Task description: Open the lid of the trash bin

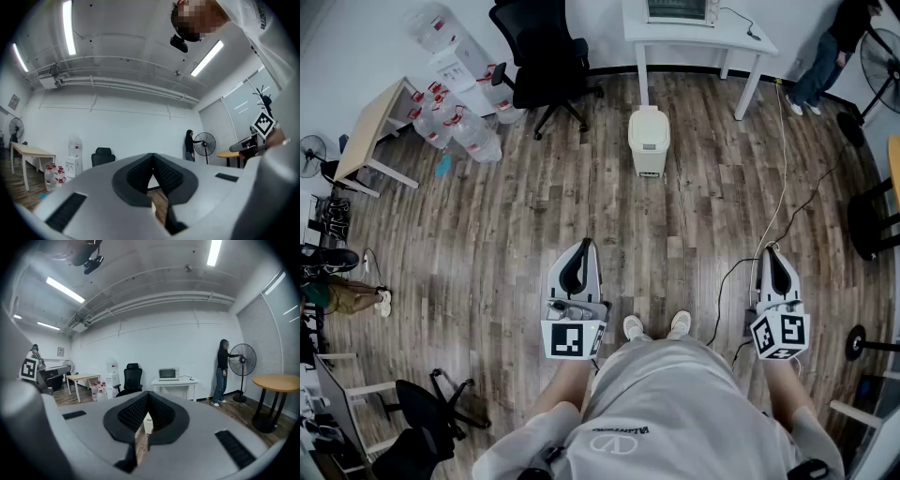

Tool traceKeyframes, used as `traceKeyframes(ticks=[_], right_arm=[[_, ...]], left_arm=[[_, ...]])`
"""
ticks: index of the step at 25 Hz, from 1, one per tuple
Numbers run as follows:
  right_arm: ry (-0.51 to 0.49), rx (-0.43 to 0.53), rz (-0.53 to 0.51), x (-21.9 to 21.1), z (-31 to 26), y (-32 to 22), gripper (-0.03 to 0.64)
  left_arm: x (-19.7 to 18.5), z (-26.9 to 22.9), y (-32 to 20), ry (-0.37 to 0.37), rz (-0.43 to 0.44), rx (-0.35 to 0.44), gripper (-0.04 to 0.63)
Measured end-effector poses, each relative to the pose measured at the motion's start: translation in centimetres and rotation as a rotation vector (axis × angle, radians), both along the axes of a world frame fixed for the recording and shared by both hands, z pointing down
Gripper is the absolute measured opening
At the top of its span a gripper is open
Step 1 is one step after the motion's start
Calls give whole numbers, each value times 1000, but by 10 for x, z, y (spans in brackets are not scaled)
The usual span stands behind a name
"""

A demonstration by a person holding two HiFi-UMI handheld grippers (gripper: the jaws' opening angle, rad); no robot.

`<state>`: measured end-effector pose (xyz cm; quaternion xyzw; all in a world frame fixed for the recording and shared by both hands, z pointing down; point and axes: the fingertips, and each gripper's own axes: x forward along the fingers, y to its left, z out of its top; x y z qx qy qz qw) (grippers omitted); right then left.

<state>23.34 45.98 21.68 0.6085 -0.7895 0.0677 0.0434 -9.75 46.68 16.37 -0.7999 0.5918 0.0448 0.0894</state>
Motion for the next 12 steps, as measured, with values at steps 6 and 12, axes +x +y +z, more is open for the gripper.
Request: traceKeyframes(ticks=[6, 12], right_arm=[[-20, -2, -4, -4, 0, 1, 15], [-28, 4, -4, -9, 0, -2, 15]], left_arm=[[-1, -1, 1, -1, 6, 0, -2], [-1, -1, -1, 4, 20, 1, -2]])
